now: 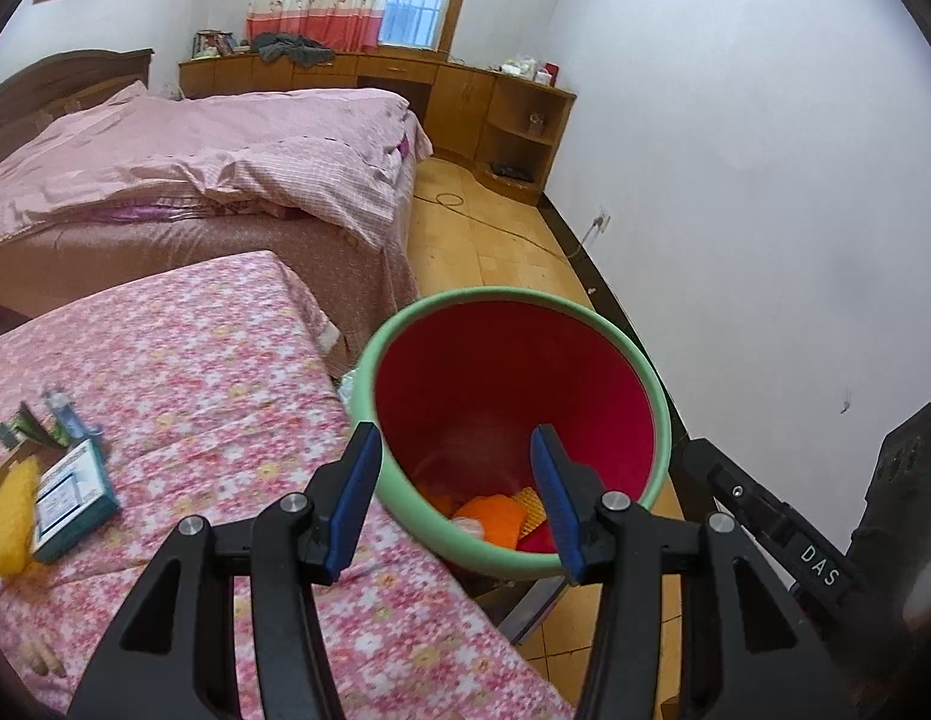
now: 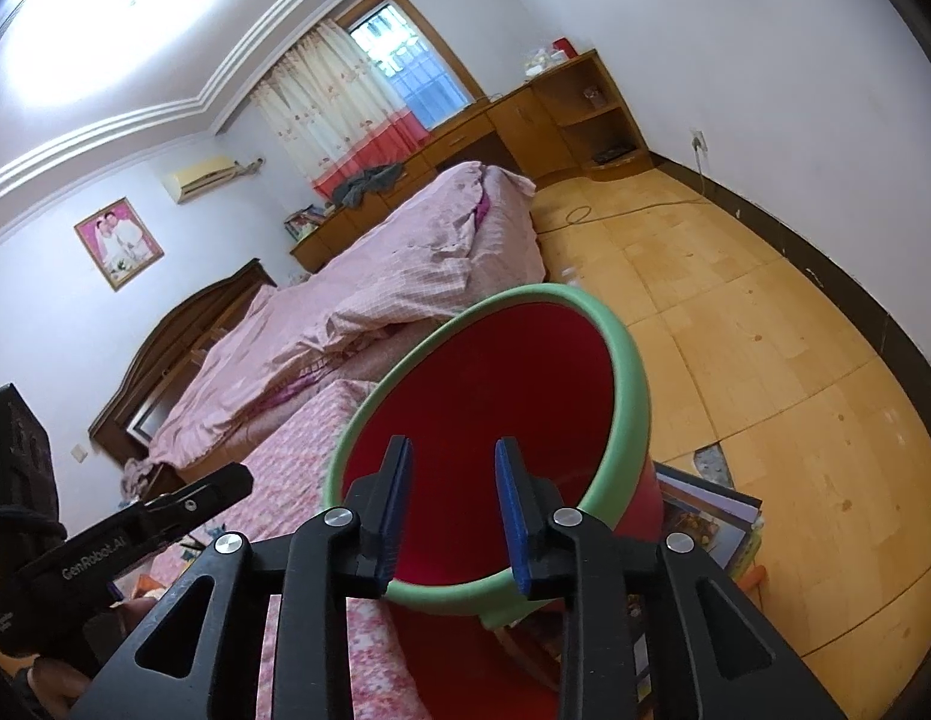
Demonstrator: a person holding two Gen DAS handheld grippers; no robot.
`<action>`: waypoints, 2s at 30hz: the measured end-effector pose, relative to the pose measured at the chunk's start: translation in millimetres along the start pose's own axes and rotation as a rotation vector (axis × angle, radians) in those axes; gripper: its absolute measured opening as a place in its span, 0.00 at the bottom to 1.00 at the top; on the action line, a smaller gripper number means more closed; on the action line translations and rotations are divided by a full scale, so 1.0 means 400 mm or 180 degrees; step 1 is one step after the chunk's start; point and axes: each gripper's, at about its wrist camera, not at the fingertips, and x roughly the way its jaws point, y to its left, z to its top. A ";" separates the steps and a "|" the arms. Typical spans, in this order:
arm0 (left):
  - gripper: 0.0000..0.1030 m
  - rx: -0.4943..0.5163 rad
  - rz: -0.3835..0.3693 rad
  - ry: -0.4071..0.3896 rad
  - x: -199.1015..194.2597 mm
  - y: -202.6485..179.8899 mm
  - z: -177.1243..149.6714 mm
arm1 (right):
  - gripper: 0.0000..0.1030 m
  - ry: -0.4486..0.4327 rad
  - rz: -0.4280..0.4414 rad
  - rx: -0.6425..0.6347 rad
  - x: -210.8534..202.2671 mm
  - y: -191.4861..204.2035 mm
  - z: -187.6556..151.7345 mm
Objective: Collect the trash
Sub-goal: 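Move both tools back over the bed toward the remaining trash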
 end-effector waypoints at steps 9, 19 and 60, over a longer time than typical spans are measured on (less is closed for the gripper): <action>0.50 -0.0205 0.0244 -0.0115 -0.110 0.080 -0.030 | 0.44 0.0114 0.0122 -0.0104 -0.012 0.082 -0.027; 0.50 -0.0507 0.0538 -0.0254 -0.238 0.232 -0.073 | 0.49 0.0252 0.0271 -0.0310 -0.017 0.201 -0.079; 0.50 -0.1424 0.1553 0.0036 -0.223 0.830 -0.232 | 0.50 0.0864 0.0064 -0.0676 0.156 0.403 -0.227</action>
